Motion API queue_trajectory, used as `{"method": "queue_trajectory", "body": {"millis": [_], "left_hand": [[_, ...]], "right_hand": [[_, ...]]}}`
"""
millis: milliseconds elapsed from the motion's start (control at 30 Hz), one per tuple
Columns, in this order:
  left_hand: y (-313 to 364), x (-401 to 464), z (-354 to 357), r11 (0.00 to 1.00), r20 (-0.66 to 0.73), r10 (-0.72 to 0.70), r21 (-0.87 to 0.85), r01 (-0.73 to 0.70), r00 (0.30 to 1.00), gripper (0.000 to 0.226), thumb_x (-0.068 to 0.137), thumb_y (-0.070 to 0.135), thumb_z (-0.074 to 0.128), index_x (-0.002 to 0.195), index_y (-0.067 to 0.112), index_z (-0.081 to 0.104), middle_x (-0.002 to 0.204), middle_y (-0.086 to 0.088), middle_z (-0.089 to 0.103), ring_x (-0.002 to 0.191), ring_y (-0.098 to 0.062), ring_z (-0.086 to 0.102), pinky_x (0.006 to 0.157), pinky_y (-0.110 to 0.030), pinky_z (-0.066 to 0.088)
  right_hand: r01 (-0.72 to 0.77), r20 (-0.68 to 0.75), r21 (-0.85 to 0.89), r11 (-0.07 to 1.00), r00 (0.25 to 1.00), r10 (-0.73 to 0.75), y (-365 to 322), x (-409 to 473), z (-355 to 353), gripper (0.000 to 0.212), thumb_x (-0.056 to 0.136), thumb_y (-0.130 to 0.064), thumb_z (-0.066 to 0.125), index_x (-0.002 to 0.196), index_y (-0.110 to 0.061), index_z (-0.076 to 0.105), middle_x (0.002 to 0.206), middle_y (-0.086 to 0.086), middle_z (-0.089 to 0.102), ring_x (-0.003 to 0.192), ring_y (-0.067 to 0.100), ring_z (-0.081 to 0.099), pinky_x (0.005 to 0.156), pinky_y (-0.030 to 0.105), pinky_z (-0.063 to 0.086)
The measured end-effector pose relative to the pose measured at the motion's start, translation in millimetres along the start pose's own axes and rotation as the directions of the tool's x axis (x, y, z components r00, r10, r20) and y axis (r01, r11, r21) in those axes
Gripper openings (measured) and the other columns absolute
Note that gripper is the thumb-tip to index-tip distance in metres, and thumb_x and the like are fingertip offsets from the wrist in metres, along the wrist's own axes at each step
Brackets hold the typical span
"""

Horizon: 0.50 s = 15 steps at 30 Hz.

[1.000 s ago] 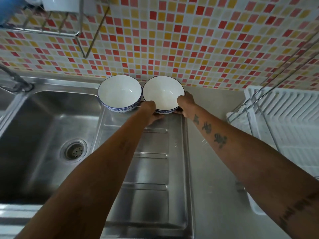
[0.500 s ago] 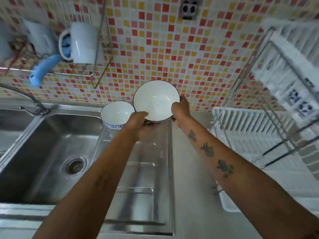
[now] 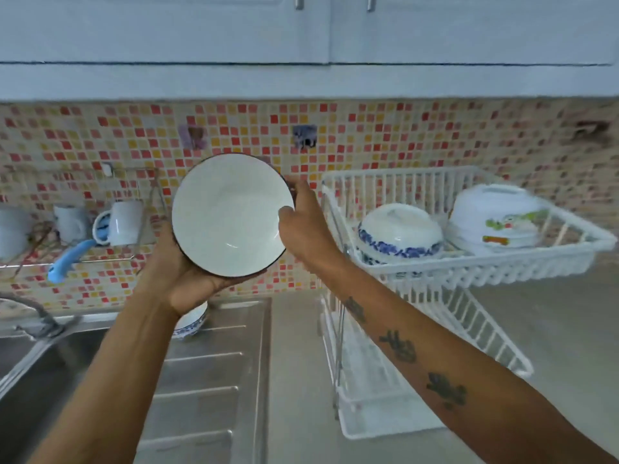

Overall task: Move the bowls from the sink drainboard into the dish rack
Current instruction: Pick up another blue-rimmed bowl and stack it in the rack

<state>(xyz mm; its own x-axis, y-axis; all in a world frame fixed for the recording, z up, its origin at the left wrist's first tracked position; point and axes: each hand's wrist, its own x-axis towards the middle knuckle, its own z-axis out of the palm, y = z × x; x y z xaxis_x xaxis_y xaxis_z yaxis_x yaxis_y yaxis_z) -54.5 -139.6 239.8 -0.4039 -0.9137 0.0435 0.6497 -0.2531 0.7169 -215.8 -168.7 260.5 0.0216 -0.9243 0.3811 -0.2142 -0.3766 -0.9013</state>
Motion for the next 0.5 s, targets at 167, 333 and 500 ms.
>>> {"method": "queue_trajectory", "body": {"millis": [167,333,500], "left_hand": [[-22.2,10.3,72.4,0.982,0.082,-0.011,0.189,-0.005,0.997,0.059,0.084,0.068,0.043,0.123,0.03,0.067,0.132,-0.012,0.064,0.115,-0.045,0.061,0.081,-0.065,0.054],[-51.4,35.7,116.2,0.97,0.056,-0.072,0.237,0.057,0.996,0.063,0.085,0.072,0.038,0.103,0.027,0.077,0.12,-0.015,0.07,0.101,-0.048,0.067,0.073,-0.062,0.056],[-62.9,60.8,144.0,0.948,-0.015,0.017,0.318,-0.011,1.0,0.059,0.087,0.07,0.039,0.118,0.03,0.068,0.123,-0.011,0.069,0.108,-0.042,0.065,0.083,-0.065,0.051]], "right_hand": [[0.066,-0.095,-0.036,0.997,0.993,-0.069,-26.3,-21.3,-83.0,0.045,0.09,0.0,0.034,0.131,-0.017,0.043,0.136,0.008,0.046,0.119,0.025,0.048,0.087,0.032,0.043],[0.067,-0.142,-0.09,0.994,0.987,-0.08,-26.5,-34.0,-144.2,0.044,0.091,0.0,0.034,0.131,-0.017,0.042,0.135,0.006,0.047,0.113,0.02,0.048,0.084,0.03,0.039],[0.023,-0.075,-0.083,0.996,0.997,-0.029,-25.3,-32.3,-192.6,0.035,0.097,-0.016,0.045,0.132,-0.018,0.048,0.12,0.002,0.057,0.108,0.021,0.055,0.091,0.039,0.05]]}}
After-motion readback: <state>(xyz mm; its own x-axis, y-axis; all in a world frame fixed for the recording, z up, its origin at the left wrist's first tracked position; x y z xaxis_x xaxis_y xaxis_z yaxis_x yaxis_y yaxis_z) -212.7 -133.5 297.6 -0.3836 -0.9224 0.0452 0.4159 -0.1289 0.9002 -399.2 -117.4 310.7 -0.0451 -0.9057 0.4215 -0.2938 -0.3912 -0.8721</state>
